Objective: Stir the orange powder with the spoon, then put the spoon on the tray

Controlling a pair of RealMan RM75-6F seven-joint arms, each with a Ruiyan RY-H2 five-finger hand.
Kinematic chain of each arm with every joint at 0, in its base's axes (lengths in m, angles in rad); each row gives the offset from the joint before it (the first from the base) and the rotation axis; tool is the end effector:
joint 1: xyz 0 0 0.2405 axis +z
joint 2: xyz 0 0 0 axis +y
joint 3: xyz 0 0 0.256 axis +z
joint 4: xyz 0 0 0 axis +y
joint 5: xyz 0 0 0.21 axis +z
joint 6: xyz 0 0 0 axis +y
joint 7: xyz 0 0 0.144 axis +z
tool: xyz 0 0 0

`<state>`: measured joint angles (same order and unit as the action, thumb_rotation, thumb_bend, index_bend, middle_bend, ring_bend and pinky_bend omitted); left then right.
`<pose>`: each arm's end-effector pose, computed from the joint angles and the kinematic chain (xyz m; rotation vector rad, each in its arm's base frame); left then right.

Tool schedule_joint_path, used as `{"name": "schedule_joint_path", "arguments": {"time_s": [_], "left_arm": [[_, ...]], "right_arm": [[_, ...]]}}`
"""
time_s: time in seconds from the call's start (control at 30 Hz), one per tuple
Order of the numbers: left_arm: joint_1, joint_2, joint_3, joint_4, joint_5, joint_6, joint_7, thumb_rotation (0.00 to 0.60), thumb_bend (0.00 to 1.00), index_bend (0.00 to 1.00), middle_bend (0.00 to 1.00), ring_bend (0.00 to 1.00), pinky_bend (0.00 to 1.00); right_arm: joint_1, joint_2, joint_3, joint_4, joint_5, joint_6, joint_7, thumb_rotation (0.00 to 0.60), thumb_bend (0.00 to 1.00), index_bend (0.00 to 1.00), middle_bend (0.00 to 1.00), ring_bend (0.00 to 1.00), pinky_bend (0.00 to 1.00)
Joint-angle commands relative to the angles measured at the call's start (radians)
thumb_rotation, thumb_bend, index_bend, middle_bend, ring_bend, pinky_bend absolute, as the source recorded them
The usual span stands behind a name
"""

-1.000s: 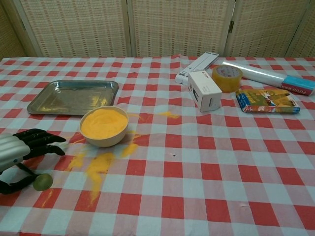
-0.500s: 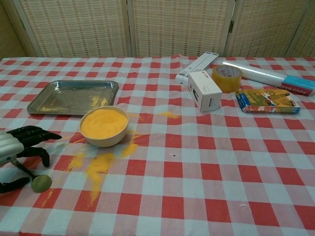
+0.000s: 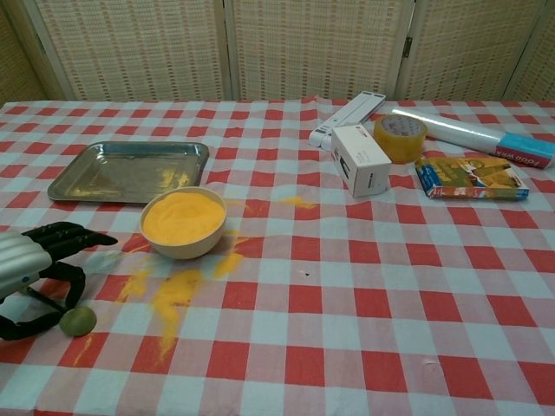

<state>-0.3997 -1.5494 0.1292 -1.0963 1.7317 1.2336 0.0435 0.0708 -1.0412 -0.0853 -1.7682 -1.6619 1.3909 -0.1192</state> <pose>-0.2916 0.2341 -0.0063 -2.0743 -0.6713 -0.8147 -0.2820 -0.1414 0.1331 1.6600 -0.9723 0.8048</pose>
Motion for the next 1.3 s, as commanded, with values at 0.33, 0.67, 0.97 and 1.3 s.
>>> {"name": "schedule_joint_path", "arguments": {"time_s": [0.33,0.67,0.97,1.3], "left_arm": [[0.007,-0.014,0.0,0.024,0.002,0.035,-0.023,0.6,0.43,0.66,0.02,0.0,0.0],[0.023,-0.019,-0.026,0.033,0.004,0.128,-0.085,0.6,0.46,0.78,0.12,0.0,0.0],[-0.047,0.004,-0.131,-0.123,-0.041,0.102,0.016,0.6,0.47,0.79,0.14,0.0,0.0],[-0.15,-0.067,-0.247,-0.207,-0.176,-0.054,0.226,0.6,0.48,0.81,0.16,0.0,0.0]], "right_arm": [[0.0,-0.002,0.001,-0.001,0.002,-0.001,-0.004,0.6,0.05,0.0,0.0,0.0,0.0],[-0.002,0.001,-0.001,-0.002,-0.002,0.004,0.0,0.6,0.05,0.0,0.0,0.0,0.0],[0.004,0.005,0.0,-0.003,-0.002,-0.003,0.013,0.6,0.05,0.0,0.0,0.0,0.0],[0.01,0.014,0.008,0.001,0.016,-0.011,0.035,0.6,0.05,0.0,0.0,0.0,0.0]]}}
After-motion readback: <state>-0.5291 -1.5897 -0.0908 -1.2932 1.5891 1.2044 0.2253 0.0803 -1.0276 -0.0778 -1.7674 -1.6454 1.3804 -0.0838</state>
